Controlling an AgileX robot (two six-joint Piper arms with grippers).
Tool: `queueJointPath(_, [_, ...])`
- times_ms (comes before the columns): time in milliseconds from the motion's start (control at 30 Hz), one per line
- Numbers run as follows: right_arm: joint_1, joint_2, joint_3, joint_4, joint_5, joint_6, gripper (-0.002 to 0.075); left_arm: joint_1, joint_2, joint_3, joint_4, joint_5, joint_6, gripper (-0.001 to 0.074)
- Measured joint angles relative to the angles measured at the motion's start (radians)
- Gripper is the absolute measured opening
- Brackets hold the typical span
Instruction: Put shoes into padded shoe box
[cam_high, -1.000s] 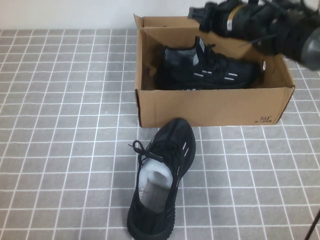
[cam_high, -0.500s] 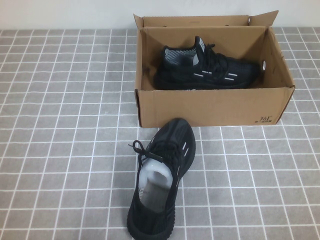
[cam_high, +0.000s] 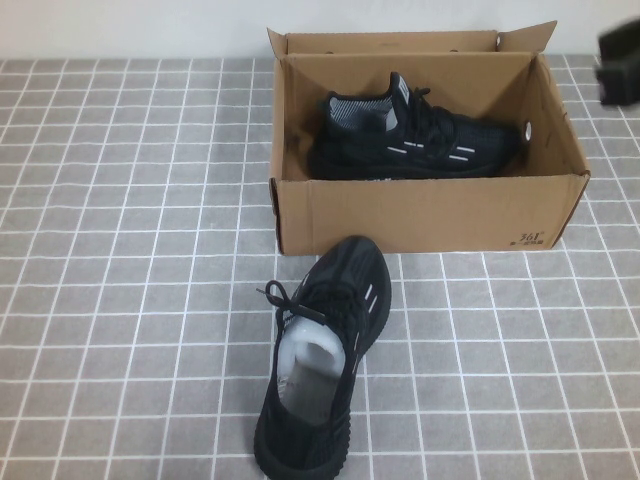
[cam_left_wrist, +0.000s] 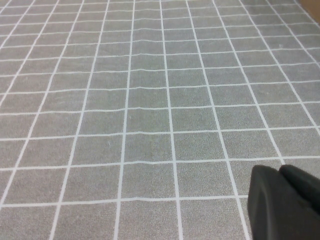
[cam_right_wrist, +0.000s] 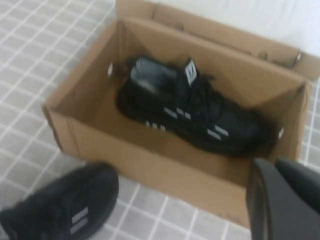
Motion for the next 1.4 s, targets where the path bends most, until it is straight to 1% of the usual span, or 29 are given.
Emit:
queueJointPath(67, [0.000, -0.029, 0.019, -0.011, 0.018, -0.010, -0.0008, 0.000, 0.000, 0.000, 0.000, 0.000, 0.000, -0.0004])
queueJointPath(267, [0.000, -0.032, 0.027, -0.131, 0.039, -0.017, -0.0008, 0.000, 0.000, 0.000, 0.000, 0.000, 0.000, -0.0004])
queueJointPath(467, [0.000, 0.032, 0.027, -0.212, 0.041, -0.019, -0.0008, 0.000, 0.000, 0.000, 0.000, 0.000, 0.000, -0.0004])
queueJointPath(633, [0.000, 0.100, 0.027, -0.333, 0.043, -0.020, -0.0008, 0.000, 0.000, 0.000, 0.000, 0.000, 0.000, -0.0004])
queueJointPath(800, [0.000, 0.183, 0.027, -0.413, 0.043, -0.020, -0.0008, 0.000, 0.000, 0.000, 0.000, 0.000, 0.000, -0.0004])
queueJointPath(867, [0.000, 0.213, 0.027, -0.424, 0.043, 0.008, -0.0008, 0.000, 0.000, 0.000, 0.000, 0.000, 0.000, -0.0004])
queueJointPath(1000, [0.000, 0.237, 0.030, -0.407, 0.037, 0.118, -0.0008, 0.000, 0.000, 0.000, 0.000, 0.000, 0.000, -0.0004])
queueJointPath(1167, [0.000, 0.192, 0.039, -0.400, 0.003, 0.215, -0.0008, 0.000, 0.000, 0.000, 0.000, 0.000, 0.000, -0.0004])
queueJointPath(1300, [-0.005, 0.109, 0.107, -0.443, -0.100, 0.238, -0.0008, 0.000, 0.000, 0.000, 0.000, 0.000, 0.000, -0.0004])
queueJointPath(1400, [-0.050, 0.017, 0.226, -0.452, -0.214, 0.300, -0.0008, 0.000, 0.000, 0.000, 0.000, 0.000, 0.000, -0.0004])
